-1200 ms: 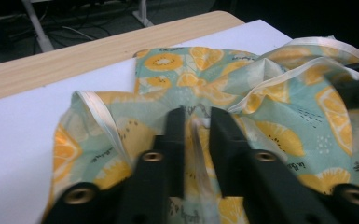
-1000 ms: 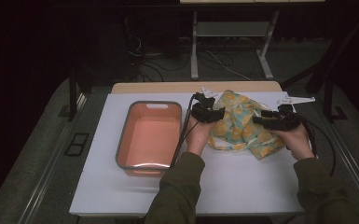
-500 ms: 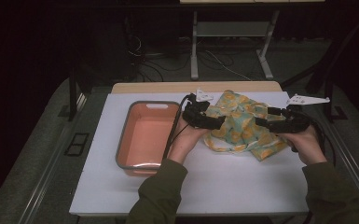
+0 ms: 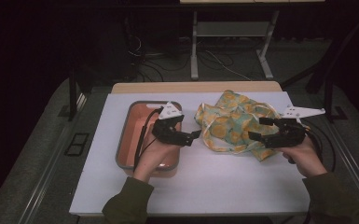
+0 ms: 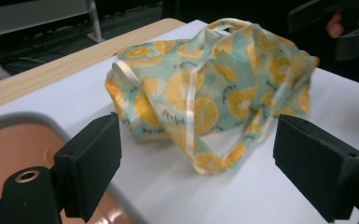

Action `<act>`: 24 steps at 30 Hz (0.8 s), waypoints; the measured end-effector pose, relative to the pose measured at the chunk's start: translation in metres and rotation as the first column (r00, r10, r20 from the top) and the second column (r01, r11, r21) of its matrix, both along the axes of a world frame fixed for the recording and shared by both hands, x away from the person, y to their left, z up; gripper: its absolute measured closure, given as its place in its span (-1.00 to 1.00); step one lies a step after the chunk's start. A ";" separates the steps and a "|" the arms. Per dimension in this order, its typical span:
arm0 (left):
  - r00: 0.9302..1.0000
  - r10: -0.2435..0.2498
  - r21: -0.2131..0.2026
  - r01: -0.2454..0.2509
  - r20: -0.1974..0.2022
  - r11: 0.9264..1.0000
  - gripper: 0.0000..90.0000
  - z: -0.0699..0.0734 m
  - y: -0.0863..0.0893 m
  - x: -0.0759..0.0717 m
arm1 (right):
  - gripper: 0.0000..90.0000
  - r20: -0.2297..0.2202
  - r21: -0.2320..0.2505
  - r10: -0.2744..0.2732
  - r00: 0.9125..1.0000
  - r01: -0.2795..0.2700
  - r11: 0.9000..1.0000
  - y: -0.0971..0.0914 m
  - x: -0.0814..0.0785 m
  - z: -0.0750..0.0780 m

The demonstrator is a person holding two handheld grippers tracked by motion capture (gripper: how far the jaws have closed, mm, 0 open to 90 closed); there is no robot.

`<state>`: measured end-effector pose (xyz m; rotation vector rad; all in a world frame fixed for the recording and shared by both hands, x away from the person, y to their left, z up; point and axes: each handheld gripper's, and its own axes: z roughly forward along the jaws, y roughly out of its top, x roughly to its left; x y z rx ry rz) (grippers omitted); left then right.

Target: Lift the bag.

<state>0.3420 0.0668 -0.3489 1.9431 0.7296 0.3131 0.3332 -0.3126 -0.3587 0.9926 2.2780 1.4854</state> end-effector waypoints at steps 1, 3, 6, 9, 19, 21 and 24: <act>1.000 -0.002 0.000 0.002 0.001 1.000 -0.69 0.000 0.004 -0.002 | -0.61 -0.003 0.004 0.007 1.000 -0.007 1.000 0.002 -0.001 -0.001; 1.000 -0.020 -0.012 0.020 0.012 1.000 -0.70 0.001 0.014 -0.009 | -0.61 -0.002 0.001 0.017 1.000 -0.017 1.000 0.006 -0.006 -0.004; 0.999 -0.023 -0.019 0.023 0.036 1.000 -0.70 0.000 0.028 -0.018 | -0.61 0.000 -0.007 0.030 1.000 -0.030 1.000 0.010 -0.013 -0.010; 0.999 -0.032 -0.036 0.033 0.044 0.999 -0.72 -0.001 0.042 -0.027 | -0.61 0.004 -0.012 0.050 0.999 -0.050 0.999 0.012 -0.022 -0.014; 0.996 -0.029 -0.054 0.033 0.081 0.998 -0.86 -0.010 0.083 -0.055 | -0.61 0.017 -0.033 0.079 0.997 -0.079 0.996 0.011 -0.042 -0.028; 0.996 -0.025 -0.049 0.029 0.084 0.998 -0.89 -0.013 0.090 -0.060 | -0.67 0.020 -0.037 0.076 0.997 -0.076 0.996 0.008 -0.043 -0.030; 0.996 -0.019 -0.063 0.025 0.090 0.998 -0.91 -0.016 0.099 -0.066 | -0.67 0.024 -0.038 0.072 0.997 -0.071 0.997 0.002 -0.046 -0.030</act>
